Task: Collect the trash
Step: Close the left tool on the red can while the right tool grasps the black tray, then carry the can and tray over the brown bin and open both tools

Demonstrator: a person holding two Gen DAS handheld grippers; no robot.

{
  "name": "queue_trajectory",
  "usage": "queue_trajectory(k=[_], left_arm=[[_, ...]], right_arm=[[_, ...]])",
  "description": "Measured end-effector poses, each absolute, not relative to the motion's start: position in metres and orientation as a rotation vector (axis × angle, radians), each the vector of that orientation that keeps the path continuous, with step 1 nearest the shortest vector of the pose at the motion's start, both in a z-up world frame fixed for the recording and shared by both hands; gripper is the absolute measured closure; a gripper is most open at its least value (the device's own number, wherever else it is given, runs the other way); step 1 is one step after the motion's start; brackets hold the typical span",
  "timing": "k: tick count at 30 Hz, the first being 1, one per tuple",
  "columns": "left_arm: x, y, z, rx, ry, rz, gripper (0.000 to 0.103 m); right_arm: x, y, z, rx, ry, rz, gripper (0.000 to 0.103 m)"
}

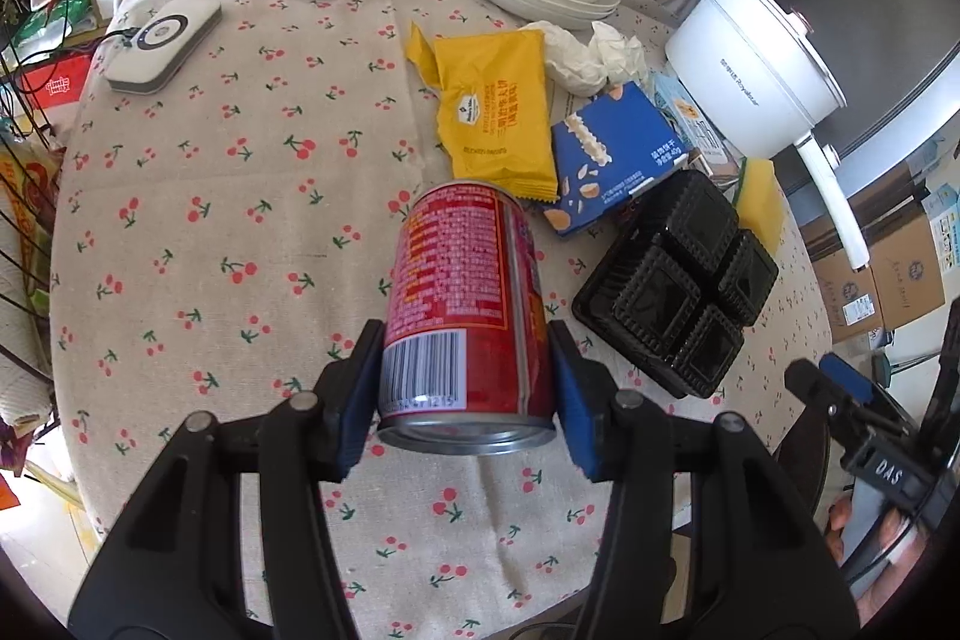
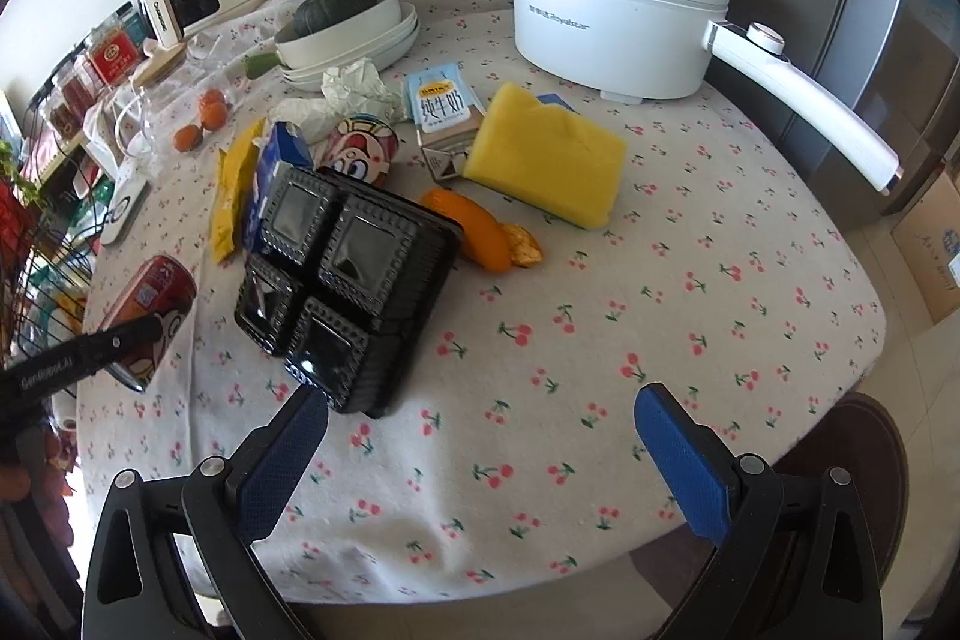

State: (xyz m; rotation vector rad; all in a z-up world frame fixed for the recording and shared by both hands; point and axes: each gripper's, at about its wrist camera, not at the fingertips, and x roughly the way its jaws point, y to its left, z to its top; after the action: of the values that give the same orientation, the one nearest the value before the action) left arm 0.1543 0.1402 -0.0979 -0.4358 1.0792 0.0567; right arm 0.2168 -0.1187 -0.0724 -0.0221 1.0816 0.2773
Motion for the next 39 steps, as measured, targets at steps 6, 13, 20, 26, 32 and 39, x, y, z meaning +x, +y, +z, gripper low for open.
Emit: queue_trajectory(k=[6, 13, 20, 26, 32, 39], left_arm=[[0.153, 0.152, -0.097, -0.451, 1.06, 0.039, 0.049], [0.148, 0.156, -0.094, -0.471, 1.061, 0.016, 0.049], [0.147, 0.153, -0.093, -0.473, 1.064, -0.002, 0.049], [0.149, 0.142, -0.085, -0.448, 1.044, -0.022, 0.049], [0.153, 0.112, -0.075, -0.396, 1.027, -0.076, 0.049], [0.156, 0.052, -0.07, -0.317, 1.027, -0.175, 0.049]], right_arm=[[0.247, -0.098, -0.085, 0.12, 1.079, 0.317, 0.005], [0.267, -0.095, -0.108, 0.204, 1.115, 0.347, 0.024], [0.269, -0.101, -0.109, 0.275, 1.113, 0.397, 0.039], [0.258, -0.122, -0.087, 0.297, 1.088, 0.403, 0.04], [0.237, -0.165, -0.057, 0.279, 1.039, 0.375, 0.04], [0.21, -0.237, -0.046, 0.292, 1.032, 0.272, 0.04]])
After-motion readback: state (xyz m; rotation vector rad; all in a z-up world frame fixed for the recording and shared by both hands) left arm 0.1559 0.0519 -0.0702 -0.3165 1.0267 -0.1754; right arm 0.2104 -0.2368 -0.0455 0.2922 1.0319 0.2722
